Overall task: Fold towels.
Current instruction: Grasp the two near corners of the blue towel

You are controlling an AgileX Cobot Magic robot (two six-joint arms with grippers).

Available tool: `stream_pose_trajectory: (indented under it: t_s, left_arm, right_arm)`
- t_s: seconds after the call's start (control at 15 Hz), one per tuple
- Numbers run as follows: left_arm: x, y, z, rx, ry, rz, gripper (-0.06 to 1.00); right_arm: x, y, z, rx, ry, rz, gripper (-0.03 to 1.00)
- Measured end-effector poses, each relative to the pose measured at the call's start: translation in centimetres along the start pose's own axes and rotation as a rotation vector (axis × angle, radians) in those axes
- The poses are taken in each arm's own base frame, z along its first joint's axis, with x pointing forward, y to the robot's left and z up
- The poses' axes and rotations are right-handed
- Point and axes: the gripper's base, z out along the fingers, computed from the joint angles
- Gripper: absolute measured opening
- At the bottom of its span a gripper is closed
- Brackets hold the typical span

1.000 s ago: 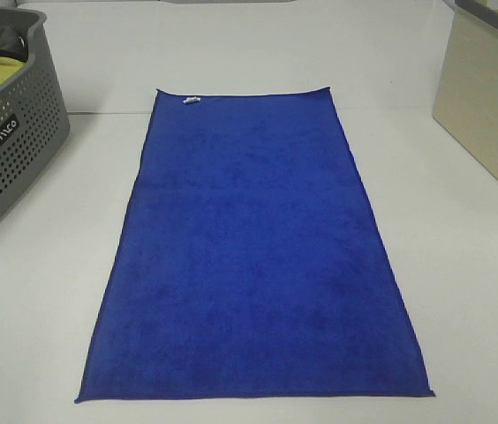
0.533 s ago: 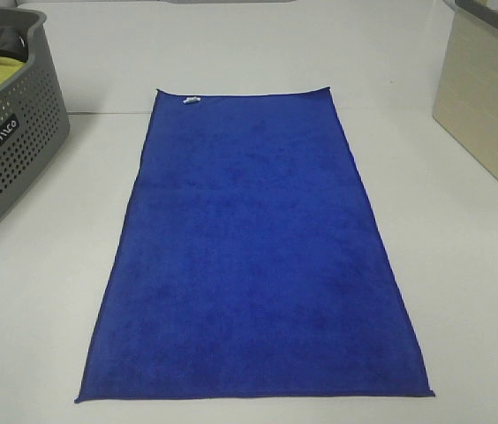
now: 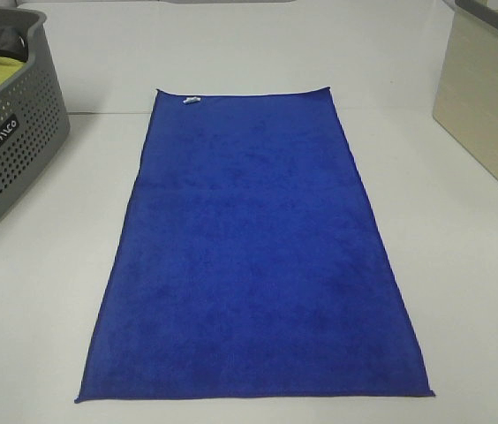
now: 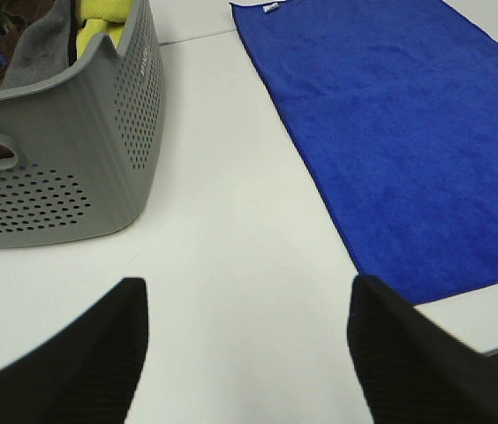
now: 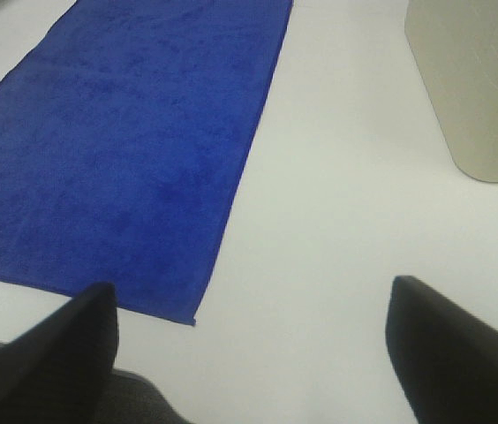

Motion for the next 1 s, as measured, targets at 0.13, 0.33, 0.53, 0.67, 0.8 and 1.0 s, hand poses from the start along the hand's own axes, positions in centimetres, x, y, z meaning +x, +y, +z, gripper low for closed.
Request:
stream_pose_trajectory:
  t_s: [0.13, 0.33, 0.53, 0.67, 0.8, 1.0]
  left_arm:
    - [0.0, 0.0, 0.0, 0.0, 0.0, 0.0, 0.63]
    - [0.0, 0.0, 0.0, 0.0, 0.0, 0.0, 0.63]
    - [0.0, 0.0, 0.0, 0.0, 0.0, 0.0, 0.63]
    - [0.0, 0.0, 0.0, 0.0, 0.0, 0.0, 0.63]
    - [0.0, 0.0, 0.0, 0.0, 0.0, 0.0, 0.63]
    - [0.0, 0.0, 0.0, 0.0, 0.0, 0.0, 0.63]
  right_arm:
    - [0.0, 0.0, 0.0, 0.0, 0.0, 0.0, 0.78]
    - [0.0, 0.0, 0.0, 0.0, 0.0, 0.0, 0.78]
    - [0.0, 0.0, 0.0, 0.0, 0.0, 0.0, 0.78]
    - [0.0, 0.0, 0.0, 0.0, 0.0, 0.0, 0.78]
    - [0.0, 0.0, 0.0, 0.0, 0.0, 0.0, 0.78]
    - [0.0, 0.0, 0.0, 0.0, 0.0, 0.0, 0.78]
